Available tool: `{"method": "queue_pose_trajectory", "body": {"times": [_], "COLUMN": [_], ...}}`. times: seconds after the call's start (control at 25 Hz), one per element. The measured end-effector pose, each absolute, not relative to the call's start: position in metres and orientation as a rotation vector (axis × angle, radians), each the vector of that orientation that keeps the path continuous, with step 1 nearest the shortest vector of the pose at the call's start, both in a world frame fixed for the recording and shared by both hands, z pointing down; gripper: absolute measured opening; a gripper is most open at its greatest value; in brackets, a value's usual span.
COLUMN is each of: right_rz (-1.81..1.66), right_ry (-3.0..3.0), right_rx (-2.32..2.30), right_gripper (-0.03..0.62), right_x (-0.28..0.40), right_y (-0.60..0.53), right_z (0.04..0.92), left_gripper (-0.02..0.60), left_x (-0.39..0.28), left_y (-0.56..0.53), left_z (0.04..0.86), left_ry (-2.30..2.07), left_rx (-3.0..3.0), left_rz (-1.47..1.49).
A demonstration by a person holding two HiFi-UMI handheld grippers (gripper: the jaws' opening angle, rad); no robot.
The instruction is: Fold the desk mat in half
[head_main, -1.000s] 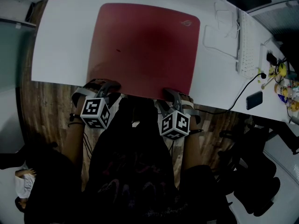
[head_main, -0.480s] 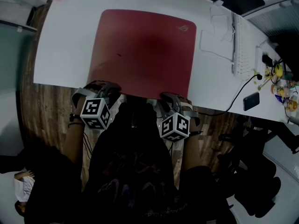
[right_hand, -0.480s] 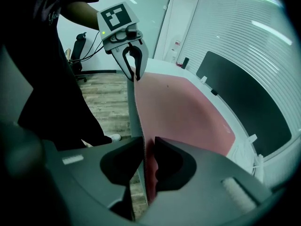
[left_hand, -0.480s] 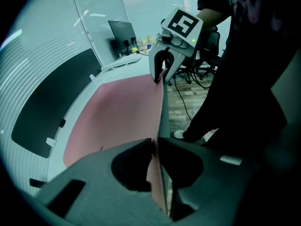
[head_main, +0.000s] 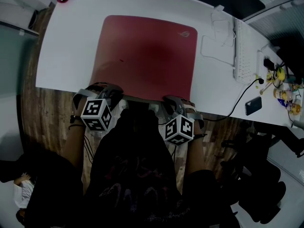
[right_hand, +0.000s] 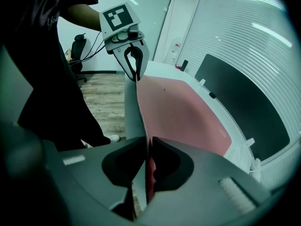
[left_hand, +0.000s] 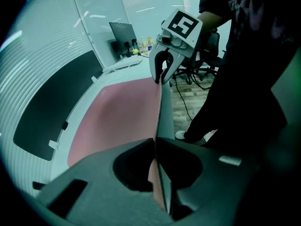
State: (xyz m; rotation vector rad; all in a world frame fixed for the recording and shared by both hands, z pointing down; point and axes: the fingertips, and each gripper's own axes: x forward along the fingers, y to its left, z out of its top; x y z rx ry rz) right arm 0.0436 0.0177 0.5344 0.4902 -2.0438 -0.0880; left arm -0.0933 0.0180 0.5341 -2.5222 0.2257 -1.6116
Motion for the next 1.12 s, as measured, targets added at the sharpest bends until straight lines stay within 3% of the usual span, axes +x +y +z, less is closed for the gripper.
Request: {"method": "queue_pose_trajectory", "body": {"times": [1.12], "right_rz": [-0.160], "right_ry": [-2.042], "right_rx": [0.429], "right_gripper": [0.048], "right_x": [0.046], "right_y": [-0.039], "right_z": [0.500], "left_gripper": [0.021], "left_x": [-0.091], "left_y": [-0.032], "left_z": [0.502], "left_ry": [0.153], "left_rx": [-2.488], "left_rz": [-1.611]}}
